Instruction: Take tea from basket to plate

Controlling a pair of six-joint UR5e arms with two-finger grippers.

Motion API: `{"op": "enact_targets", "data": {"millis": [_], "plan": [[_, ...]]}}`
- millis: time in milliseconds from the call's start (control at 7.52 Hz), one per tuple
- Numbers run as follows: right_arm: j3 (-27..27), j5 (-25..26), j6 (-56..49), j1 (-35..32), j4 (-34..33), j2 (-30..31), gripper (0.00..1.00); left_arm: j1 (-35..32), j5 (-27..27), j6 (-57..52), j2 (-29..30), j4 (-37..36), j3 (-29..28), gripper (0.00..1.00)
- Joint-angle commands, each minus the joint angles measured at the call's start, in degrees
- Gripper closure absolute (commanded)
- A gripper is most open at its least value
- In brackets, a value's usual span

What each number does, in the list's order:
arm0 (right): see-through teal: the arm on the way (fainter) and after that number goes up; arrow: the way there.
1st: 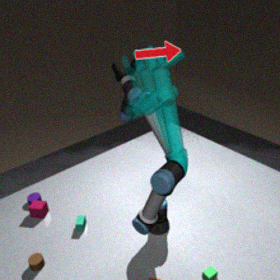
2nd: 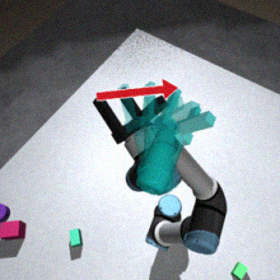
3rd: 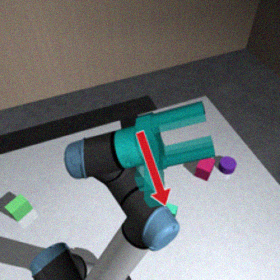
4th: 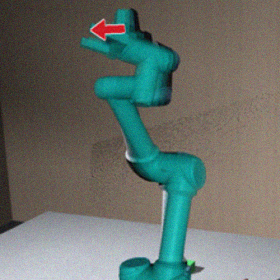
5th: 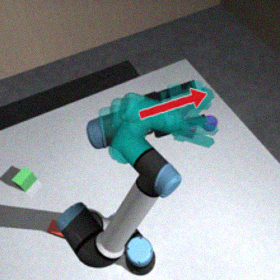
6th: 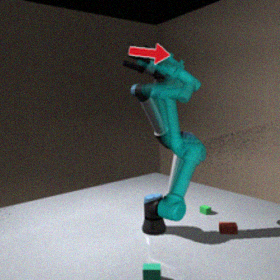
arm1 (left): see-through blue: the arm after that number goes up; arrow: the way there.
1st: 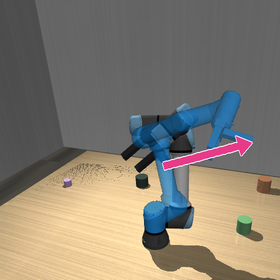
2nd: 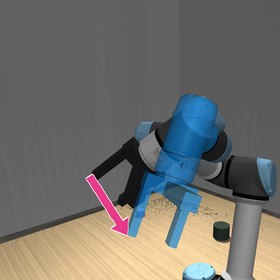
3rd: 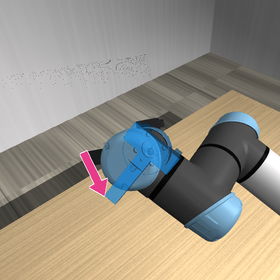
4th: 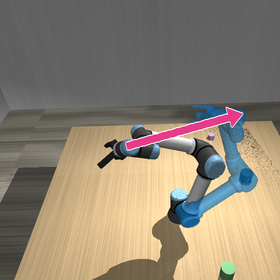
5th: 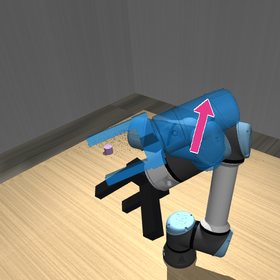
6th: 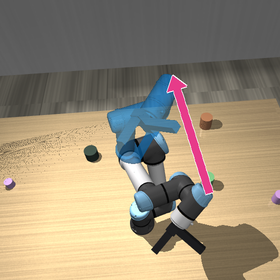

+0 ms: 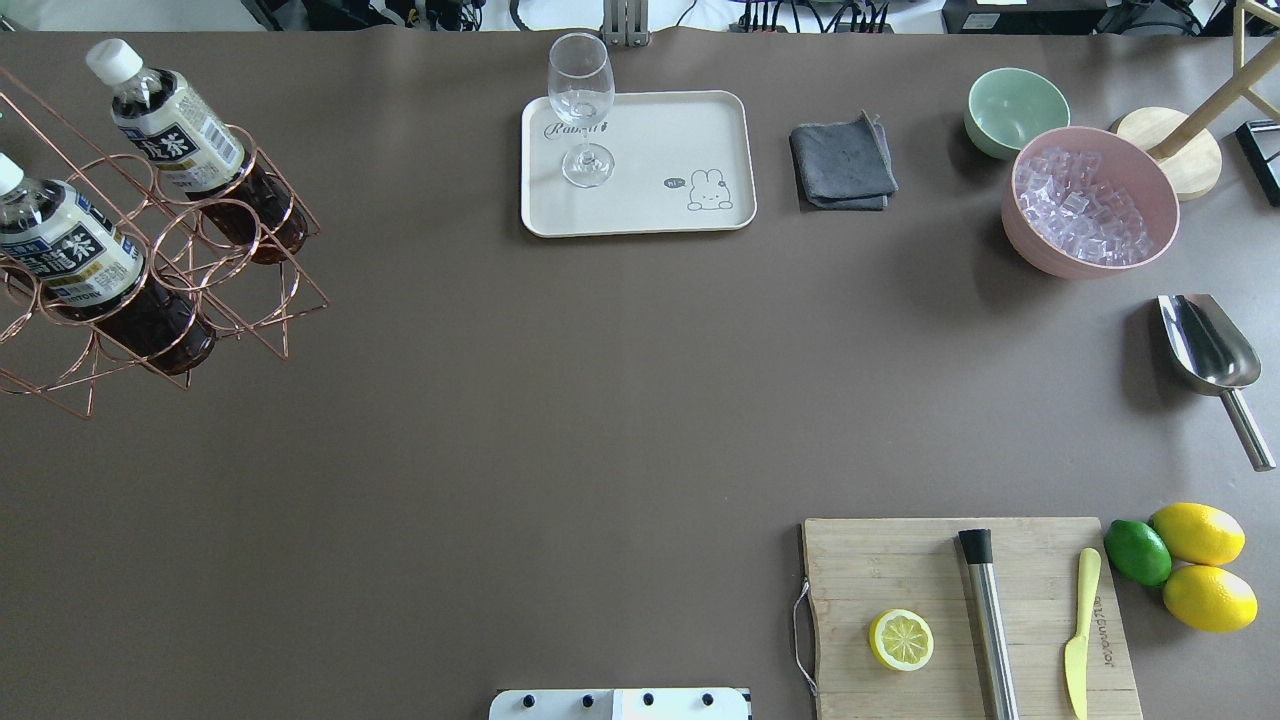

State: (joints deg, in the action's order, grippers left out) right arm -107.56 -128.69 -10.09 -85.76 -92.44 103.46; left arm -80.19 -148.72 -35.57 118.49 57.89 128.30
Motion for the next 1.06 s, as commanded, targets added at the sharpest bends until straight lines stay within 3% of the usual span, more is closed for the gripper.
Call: {"op": "enact_targets", "data": {"millis": [0, 266, 399, 532, 665, 931], "plan": [[-0.1, 0.2, -0.2, 0.7, 0.0, -0.7, 0.01, 13.2, 0.3, 12.4, 4.1, 8.9, -1.1, 1.00], [-1.4, 1.1, -0.3, 0.7, 0.0, -3.5, 0.01, 22.3, 7.5, 22.4, 6.8, 17.3, -2.8, 1.00], [0.9, -0.6, 0.8, 1.6, -0.5, -5.4, 0.01, 26.1, 9.0, 25.5, 7.6, 19.8, -3.7, 1.00], [1.6, -7.0, 4.2, 3.5, -0.6, -7.0, 0.01, 30.0, 12.4, 29.0, 9.1, 21.5, -4.2, 1.00], [1.6, -8.3, 10.3, 6.2, -0.6, -9.2, 0.01, 33.7, 14.8, 29.7, 9.4, 24.1, -4.4, 1.00], [1.4, -8.5, 21.9, 11.8, -0.6, -15.7, 0.01, 36.3, 14.9, 29.7, 9.2, 28.7, -6.9, 1.00]]}}
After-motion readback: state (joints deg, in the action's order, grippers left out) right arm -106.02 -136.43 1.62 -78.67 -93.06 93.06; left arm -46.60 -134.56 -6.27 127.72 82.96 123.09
